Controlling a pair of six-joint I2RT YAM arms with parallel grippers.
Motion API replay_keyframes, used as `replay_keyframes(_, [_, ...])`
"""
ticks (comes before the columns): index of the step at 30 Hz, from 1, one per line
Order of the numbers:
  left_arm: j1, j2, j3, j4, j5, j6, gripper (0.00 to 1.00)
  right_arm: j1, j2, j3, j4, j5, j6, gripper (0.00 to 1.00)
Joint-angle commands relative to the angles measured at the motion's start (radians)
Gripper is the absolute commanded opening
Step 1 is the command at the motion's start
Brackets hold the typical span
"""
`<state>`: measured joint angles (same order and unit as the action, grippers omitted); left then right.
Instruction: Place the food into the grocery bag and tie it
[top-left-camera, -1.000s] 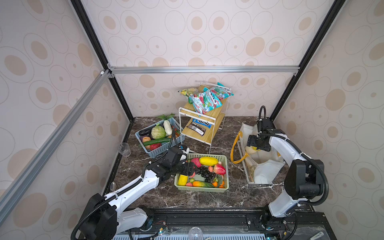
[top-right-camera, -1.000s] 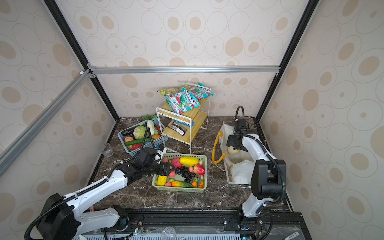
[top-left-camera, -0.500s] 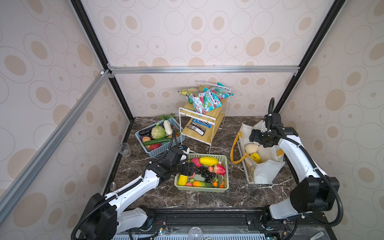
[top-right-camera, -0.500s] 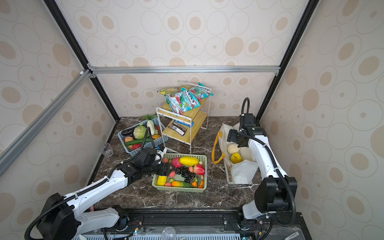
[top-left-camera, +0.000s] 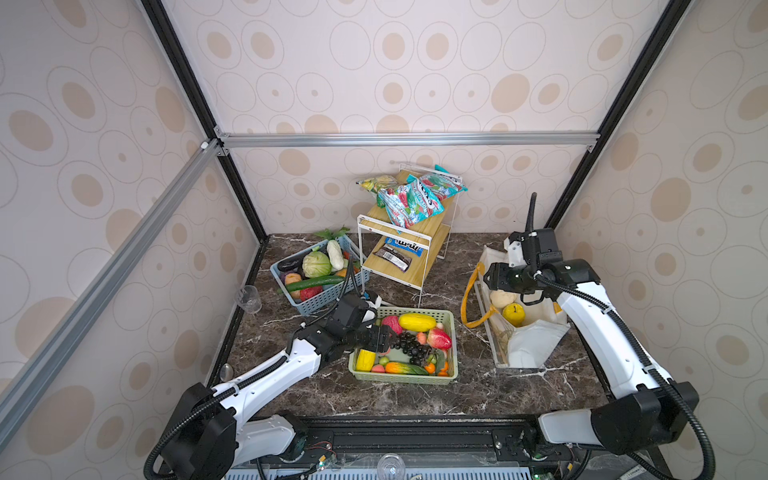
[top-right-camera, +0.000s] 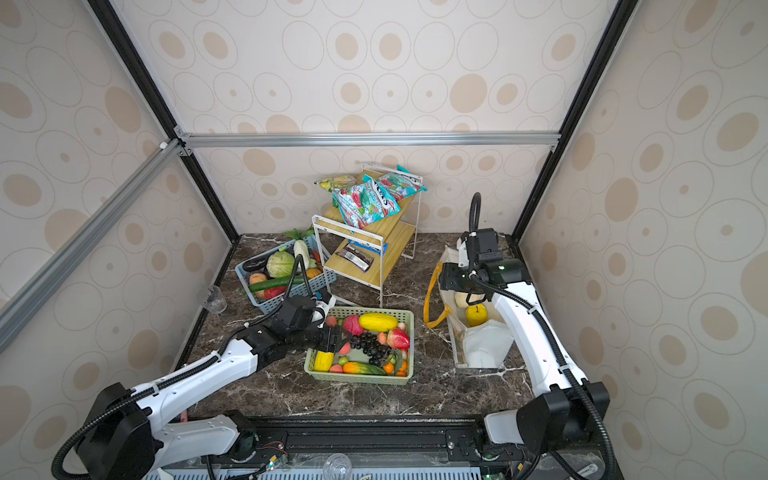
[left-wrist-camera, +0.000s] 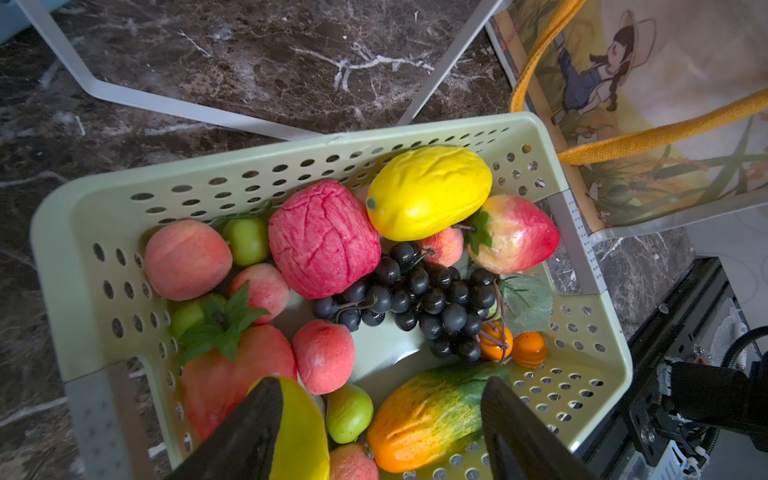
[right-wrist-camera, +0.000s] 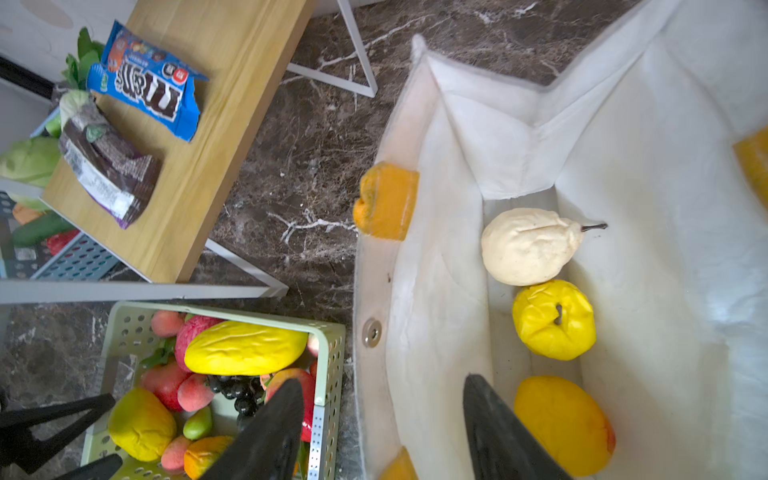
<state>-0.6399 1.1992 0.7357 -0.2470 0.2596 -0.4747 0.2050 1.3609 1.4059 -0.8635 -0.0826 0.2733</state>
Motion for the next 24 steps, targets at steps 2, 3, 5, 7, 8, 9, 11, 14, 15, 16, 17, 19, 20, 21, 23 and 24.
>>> replay_keyframes(2, [-0.013, 0.006, 0.027, 0.015, -0.009, -0.001, 0.76, 0.057, -0.003, 0.000, -0.061, 0.083, -0.023, 0.65])
replay_keyframes(3, [-0.014, 0.005, 0.028, 0.015, -0.009, -0.001, 0.76, 0.068, 0.003, 0.000, -0.067, 0.097, -0.026, 0.65])
replay_keyframes(5, [-0.015, 0.005, 0.025, 0.016, -0.009, -0.003, 0.76, 0.094, 0.014, -0.005, -0.072, 0.116, -0.024, 0.63])
replay_keyframes(7, [-0.016, 0.005, 0.024, 0.018, -0.011, -0.002, 0.76, 0.109, 0.024, -0.018, -0.068, 0.133, -0.018, 0.59])
replay_keyframes(8, [-0.016, 0.005, 0.025, 0.018, -0.010, -0.002, 0.76, 0.113, 0.029, -0.025, -0.063, 0.136, -0.016, 0.57])
replay_keyframes(9, [-0.016, 0.004, 0.022, 0.018, -0.010, -0.002, 0.76, 0.115, 0.033, -0.032, -0.060, 0.139, -0.014, 0.54])
replay_keyframes(11, [-0.017, 0.001, 0.023, 0.017, -0.010, -0.002, 0.76, 0.120, 0.039, -0.043, -0.052, 0.142, -0.009, 0.51])
replay_keyframes(14, [-0.017, 0.000, 0.022, 0.015, -0.012, -0.001, 0.76, 0.126, 0.052, -0.054, -0.043, 0.151, -0.008, 0.47])
replay_keyframes(15, [-0.017, 0.000, 0.021, 0.015, -0.011, -0.001, 0.76, 0.129, 0.058, -0.055, -0.042, 0.153, -0.008, 0.45])
replay_keyframes(16, [-0.017, -0.001, 0.021, 0.015, -0.012, -0.001, 0.76, 0.131, 0.064, -0.056, -0.043, 0.153, -0.008, 0.43])
replay_keyframes(17, [-0.018, -0.001, 0.020, 0.015, -0.014, -0.002, 0.76, 0.131, 0.069, -0.055, -0.045, 0.153, -0.007, 0.40])
replay_keyframes(19, [-0.017, -0.001, 0.018, 0.016, -0.014, -0.001, 0.76, 0.132, 0.076, -0.053, -0.046, 0.156, -0.004, 0.35])
replay_keyframes(20, [-0.017, -0.001, 0.017, 0.016, -0.013, -0.002, 0.76, 0.133, 0.078, -0.054, -0.046, 0.156, -0.004, 0.33])
replay_keyframes(21, [-0.017, -0.002, 0.016, 0.016, -0.013, -0.002, 0.76, 0.134, 0.079, -0.054, -0.044, 0.156, -0.004, 0.31])
replay_keyframes(23, [-0.018, -0.003, 0.015, 0.018, -0.013, -0.001, 0.76, 0.135, 0.081, -0.050, -0.042, 0.153, -0.003, 0.26])
replay_keyframes(24, [-0.018, -0.003, 0.015, 0.017, -0.014, -0.001, 0.76, 0.137, 0.081, -0.049, -0.043, 0.152, -0.003, 0.22])
